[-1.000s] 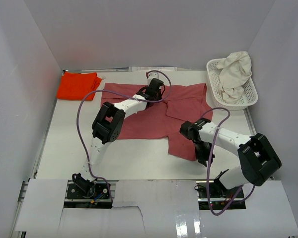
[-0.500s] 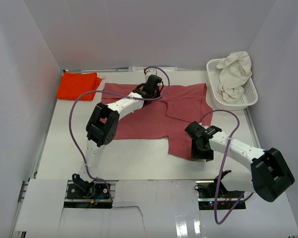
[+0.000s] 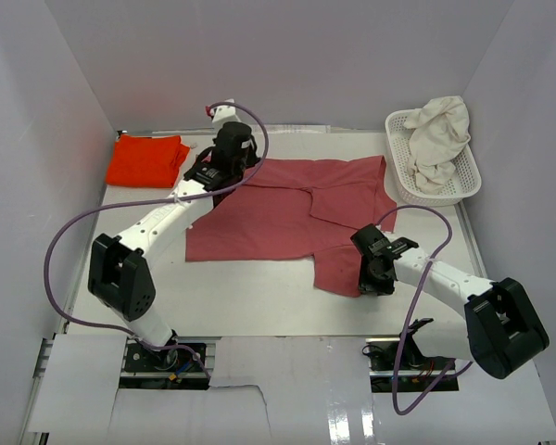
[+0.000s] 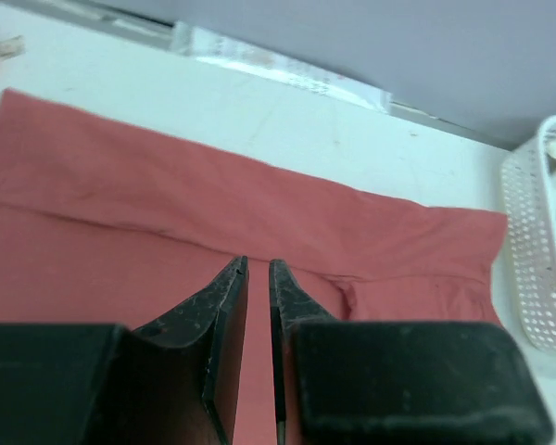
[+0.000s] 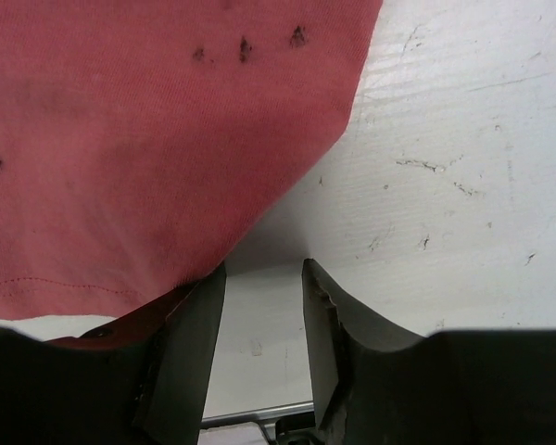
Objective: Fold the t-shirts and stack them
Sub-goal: Fold the flattened tshirt in 1/3 of the way
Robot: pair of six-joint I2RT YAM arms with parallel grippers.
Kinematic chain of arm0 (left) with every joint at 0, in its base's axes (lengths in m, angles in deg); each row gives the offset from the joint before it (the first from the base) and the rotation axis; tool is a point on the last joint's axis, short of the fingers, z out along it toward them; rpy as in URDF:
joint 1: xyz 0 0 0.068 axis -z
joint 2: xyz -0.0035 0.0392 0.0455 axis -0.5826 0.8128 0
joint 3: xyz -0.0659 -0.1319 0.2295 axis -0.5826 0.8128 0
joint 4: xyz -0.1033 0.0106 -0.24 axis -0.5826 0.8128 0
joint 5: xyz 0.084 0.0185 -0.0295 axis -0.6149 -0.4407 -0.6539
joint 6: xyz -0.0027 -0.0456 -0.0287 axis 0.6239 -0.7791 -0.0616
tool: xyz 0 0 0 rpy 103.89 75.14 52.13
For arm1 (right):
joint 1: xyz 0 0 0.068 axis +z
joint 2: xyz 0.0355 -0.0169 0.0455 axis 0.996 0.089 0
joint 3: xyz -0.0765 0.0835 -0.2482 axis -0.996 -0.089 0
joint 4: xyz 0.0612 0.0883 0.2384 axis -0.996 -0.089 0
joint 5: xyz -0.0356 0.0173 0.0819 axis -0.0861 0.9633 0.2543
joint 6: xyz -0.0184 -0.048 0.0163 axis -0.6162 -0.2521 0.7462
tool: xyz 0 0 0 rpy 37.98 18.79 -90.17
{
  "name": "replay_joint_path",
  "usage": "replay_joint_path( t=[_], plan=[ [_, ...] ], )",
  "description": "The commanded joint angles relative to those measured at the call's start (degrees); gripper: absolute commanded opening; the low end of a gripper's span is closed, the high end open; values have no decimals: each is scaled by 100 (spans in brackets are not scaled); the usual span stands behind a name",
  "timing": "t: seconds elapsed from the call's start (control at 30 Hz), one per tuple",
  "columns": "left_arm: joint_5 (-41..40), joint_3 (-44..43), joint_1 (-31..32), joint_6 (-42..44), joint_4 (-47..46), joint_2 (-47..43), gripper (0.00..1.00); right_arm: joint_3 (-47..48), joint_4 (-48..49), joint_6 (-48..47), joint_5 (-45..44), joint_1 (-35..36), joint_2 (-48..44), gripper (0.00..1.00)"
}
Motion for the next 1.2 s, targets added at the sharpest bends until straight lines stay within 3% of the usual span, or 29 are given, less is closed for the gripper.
replay_joint_path(
  t=[0.0, 0.17, 0.47, 1.17],
  plan=[
    [-35, 581, -182, -178, 172, -312, 27, -207, 295, -18, -193, -65, 136, 47],
    [203, 1065, -190, -301, 119, -673, 27, -286, 154, 43, -16, -57, -233, 47],
    [668, 1013, -182, -380, 119, -682, 26, -102, -135, 175, -113, -57, -427, 49],
    [748, 986, -24, -327, 110, -691, 26, 154, -303, 413, -702, -57, -647, 52]
  ],
)
